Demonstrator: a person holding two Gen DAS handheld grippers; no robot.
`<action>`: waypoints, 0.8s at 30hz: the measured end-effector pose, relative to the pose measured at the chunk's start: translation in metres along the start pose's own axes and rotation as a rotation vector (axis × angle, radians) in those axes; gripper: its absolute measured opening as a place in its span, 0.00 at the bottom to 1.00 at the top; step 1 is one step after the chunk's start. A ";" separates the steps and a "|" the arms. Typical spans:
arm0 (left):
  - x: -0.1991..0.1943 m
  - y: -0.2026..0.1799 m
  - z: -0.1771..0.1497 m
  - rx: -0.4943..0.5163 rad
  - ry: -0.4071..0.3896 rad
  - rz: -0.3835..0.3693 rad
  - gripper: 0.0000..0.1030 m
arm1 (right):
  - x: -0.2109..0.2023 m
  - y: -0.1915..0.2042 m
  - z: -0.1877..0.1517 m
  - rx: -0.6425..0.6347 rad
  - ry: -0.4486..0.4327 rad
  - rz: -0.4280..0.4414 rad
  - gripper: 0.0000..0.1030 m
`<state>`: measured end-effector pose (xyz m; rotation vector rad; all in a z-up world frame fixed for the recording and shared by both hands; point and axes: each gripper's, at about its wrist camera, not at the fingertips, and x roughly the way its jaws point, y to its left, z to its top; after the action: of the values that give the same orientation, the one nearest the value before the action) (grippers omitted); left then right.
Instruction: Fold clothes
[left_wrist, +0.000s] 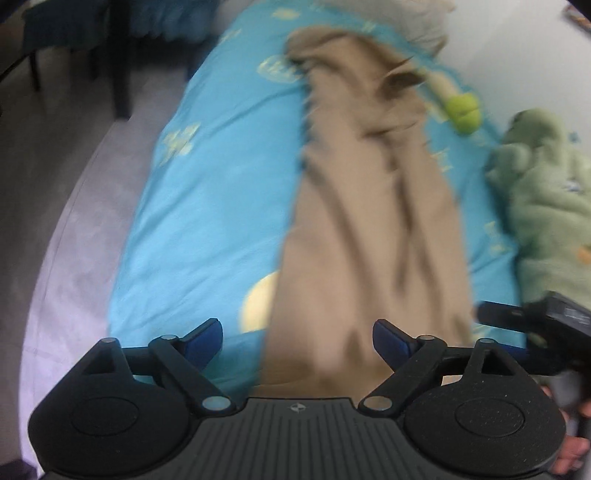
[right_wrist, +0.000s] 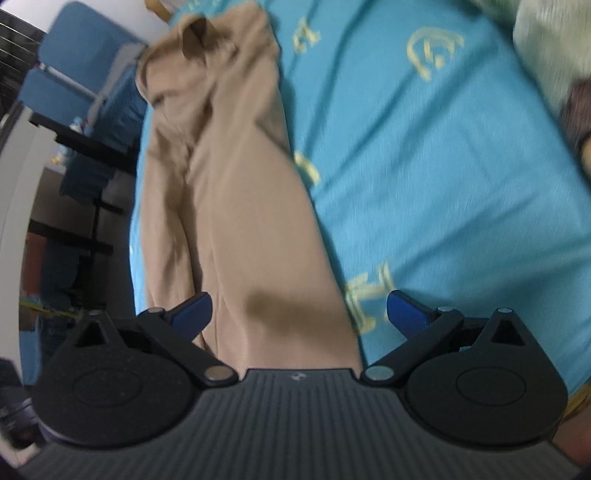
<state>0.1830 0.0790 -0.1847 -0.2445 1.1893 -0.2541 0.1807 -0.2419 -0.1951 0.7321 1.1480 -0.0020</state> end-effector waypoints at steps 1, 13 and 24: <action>0.002 0.007 -0.001 -0.013 0.030 -0.023 0.87 | 0.003 0.000 -0.003 0.014 0.024 0.003 1.00; -0.008 -0.011 -0.025 0.186 0.193 -0.078 0.33 | 0.018 0.078 -0.079 -0.480 0.185 -0.194 0.69; -0.089 0.002 -0.028 -0.030 -0.039 -0.299 0.02 | -0.093 0.065 -0.049 -0.389 0.001 -0.042 0.11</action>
<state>0.1262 0.1081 -0.1168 -0.4523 1.1170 -0.4905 0.1229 -0.1992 -0.0946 0.3622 1.1221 0.1821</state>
